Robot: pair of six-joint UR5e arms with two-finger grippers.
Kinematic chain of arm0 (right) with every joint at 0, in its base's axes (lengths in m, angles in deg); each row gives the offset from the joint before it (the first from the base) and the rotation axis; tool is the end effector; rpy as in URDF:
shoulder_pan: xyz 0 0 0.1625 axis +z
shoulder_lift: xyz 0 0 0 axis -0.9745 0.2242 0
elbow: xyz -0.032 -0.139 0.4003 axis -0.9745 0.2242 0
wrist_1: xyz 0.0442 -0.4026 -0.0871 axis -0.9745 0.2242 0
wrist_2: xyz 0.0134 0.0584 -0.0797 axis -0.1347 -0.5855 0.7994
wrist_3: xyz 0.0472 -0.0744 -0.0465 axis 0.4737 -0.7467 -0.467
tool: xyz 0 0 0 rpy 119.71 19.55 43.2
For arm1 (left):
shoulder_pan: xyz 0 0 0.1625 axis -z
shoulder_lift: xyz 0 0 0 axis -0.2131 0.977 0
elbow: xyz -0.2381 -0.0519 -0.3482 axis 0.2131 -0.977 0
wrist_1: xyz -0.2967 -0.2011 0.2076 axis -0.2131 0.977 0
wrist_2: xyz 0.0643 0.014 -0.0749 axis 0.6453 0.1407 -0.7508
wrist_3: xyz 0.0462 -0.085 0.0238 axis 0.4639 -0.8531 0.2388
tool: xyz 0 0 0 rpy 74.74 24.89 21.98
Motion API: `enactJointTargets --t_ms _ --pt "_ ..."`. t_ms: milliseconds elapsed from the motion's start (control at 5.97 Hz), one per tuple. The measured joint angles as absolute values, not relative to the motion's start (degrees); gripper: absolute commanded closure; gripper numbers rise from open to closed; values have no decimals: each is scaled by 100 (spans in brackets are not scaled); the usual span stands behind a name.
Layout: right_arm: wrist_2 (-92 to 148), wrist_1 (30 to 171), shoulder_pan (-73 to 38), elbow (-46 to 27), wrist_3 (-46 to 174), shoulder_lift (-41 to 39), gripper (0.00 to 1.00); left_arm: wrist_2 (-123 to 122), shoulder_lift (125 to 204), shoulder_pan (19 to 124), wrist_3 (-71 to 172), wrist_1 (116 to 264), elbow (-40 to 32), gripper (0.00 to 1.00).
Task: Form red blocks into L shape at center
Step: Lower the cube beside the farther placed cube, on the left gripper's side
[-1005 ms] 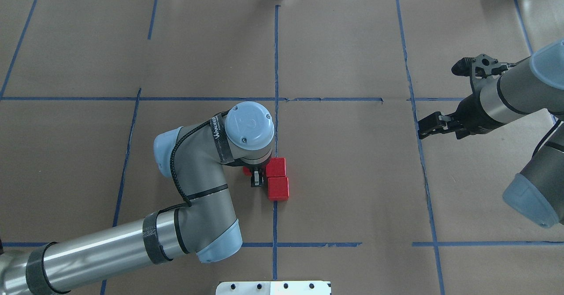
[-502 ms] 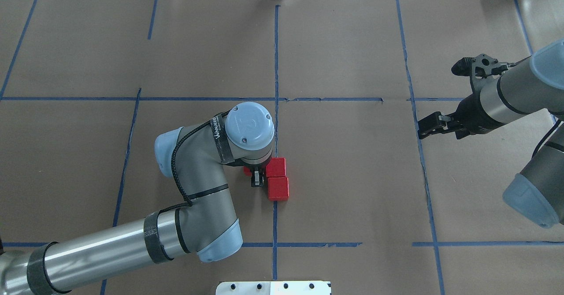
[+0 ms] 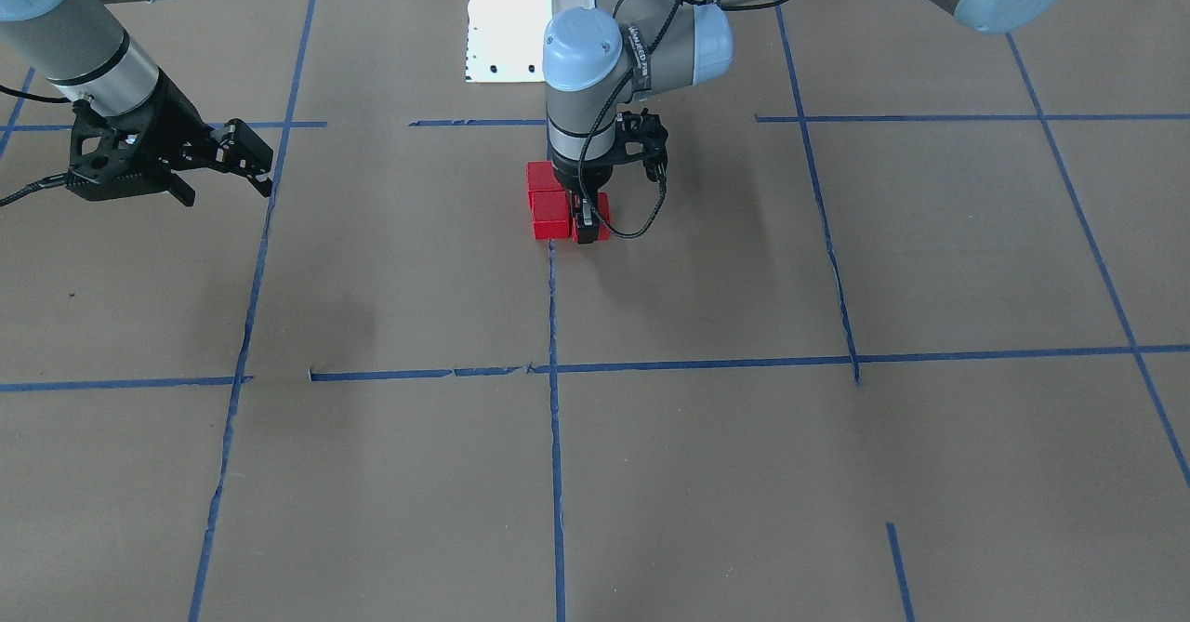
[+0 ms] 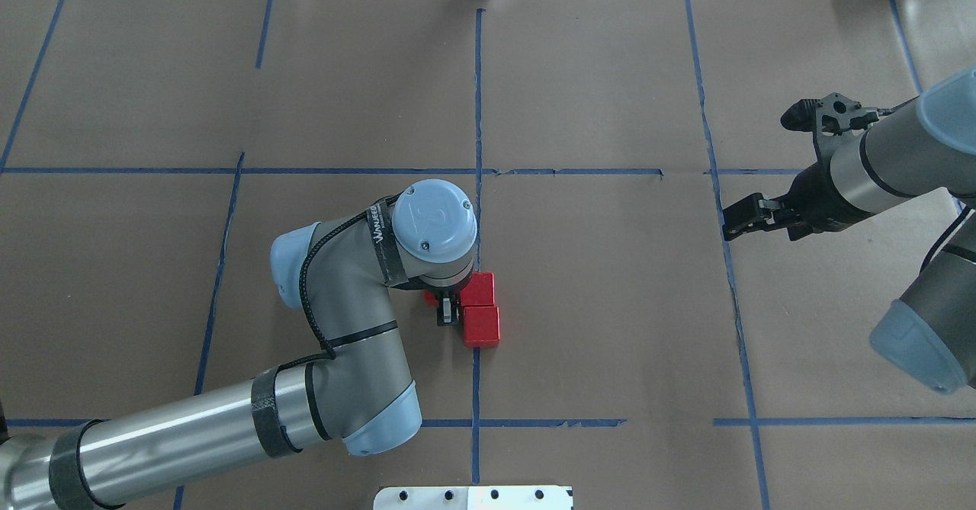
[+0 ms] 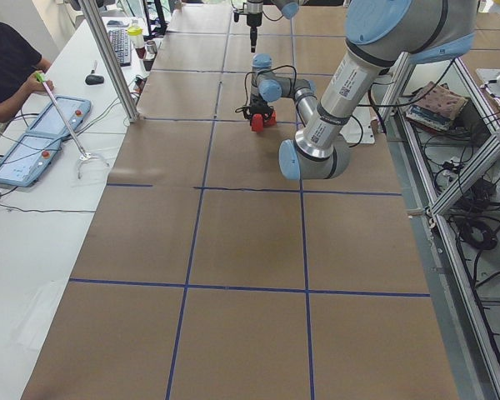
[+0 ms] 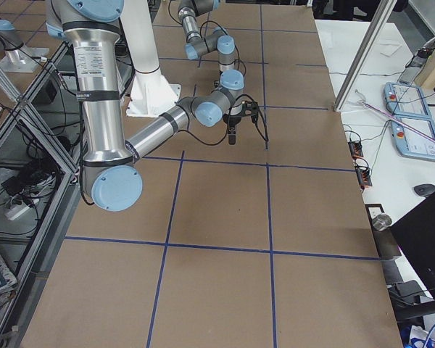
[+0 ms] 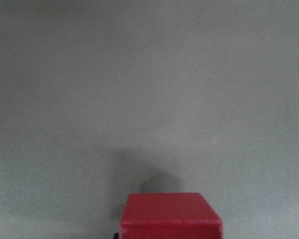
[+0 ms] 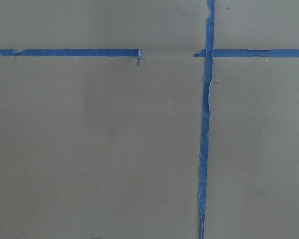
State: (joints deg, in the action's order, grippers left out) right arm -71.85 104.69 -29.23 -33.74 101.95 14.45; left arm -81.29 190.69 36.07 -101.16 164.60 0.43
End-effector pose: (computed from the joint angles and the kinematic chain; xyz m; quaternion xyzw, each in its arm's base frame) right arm -0.2774 -0.4241 0.3737 0.0287 -0.4298 -0.0042 0.9024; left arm 0.6265 -0.3979 0.1977 -0.2534 0.2860 -0.6812 0.6245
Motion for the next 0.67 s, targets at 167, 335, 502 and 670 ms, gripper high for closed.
enactJointTargets --t_ms 167,335,502,670 --pt "-7185 10469 -2923 -3373 10197 1449 0 -8129 19070 3590 -10110 16460 44 96" --pt "-7185 10469 -2923 -3374 10201 1451 0 -8129 19071 3575 -10105 16475 41 96" --pt "-7185 10469 -2923 -3376 10201 1451 0 -8129 19070 3562 -10101 16502 48 94" --pt "-7185 10469 -2923 -3376 10197 1451 0 -8129 19066 3555 -10093 16525 65 84"
